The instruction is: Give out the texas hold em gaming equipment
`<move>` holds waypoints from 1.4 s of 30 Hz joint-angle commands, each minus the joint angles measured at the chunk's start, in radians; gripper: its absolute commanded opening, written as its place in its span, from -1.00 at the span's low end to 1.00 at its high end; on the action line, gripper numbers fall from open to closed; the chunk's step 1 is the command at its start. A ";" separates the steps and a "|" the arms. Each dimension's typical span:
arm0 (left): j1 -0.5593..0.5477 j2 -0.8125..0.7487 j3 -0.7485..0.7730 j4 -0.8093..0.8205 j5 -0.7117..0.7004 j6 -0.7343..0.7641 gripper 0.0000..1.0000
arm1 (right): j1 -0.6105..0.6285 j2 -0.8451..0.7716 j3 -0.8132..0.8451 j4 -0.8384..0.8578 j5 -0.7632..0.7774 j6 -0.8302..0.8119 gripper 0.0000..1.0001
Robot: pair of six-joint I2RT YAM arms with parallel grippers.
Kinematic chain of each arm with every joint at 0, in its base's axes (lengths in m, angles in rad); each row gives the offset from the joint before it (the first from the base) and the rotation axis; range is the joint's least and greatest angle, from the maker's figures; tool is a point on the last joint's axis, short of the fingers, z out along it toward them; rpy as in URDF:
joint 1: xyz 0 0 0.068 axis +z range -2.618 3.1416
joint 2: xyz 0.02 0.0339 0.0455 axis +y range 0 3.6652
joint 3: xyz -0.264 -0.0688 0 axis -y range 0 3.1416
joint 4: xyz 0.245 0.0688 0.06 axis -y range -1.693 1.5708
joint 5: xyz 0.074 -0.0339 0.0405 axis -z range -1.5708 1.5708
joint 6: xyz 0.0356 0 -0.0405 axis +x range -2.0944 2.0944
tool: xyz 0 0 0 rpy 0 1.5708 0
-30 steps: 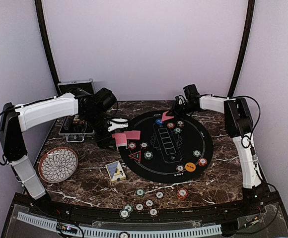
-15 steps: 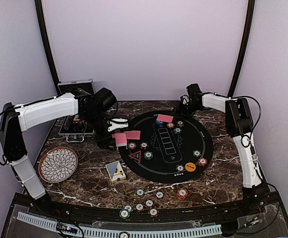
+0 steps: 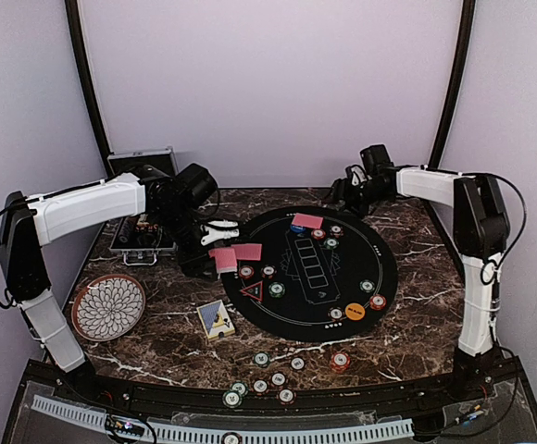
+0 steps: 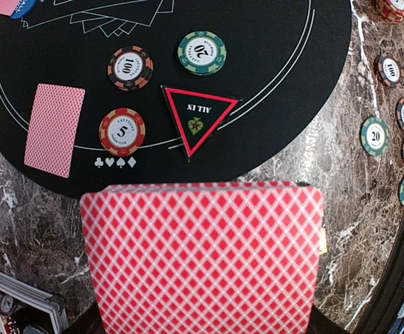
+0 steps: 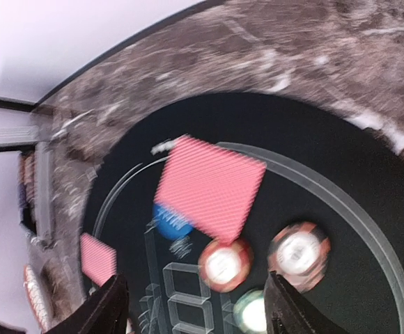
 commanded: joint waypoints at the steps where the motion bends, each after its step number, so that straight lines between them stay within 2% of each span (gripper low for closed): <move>1: 0.005 -0.037 0.007 0.014 0.011 -0.003 -1.00 | 0.093 -0.186 -0.220 0.216 -0.095 0.068 0.45; 6: 0.006 -0.028 0.016 0.021 0.011 -0.004 -1.00 | 0.208 -0.320 -0.449 0.401 -0.193 0.200 0.62; 14: 0.006 -0.011 0.046 0.021 0.027 -0.017 -1.00 | 0.356 -0.374 -0.645 0.721 -0.269 0.420 0.65; 27: 0.006 -0.007 0.070 0.012 0.040 -0.024 -1.00 | 0.484 -0.244 -0.574 0.905 -0.299 0.560 0.66; 42: 0.006 -0.007 0.073 -0.001 0.045 -0.022 -1.00 | 0.533 -0.146 -0.498 1.034 -0.335 0.661 0.64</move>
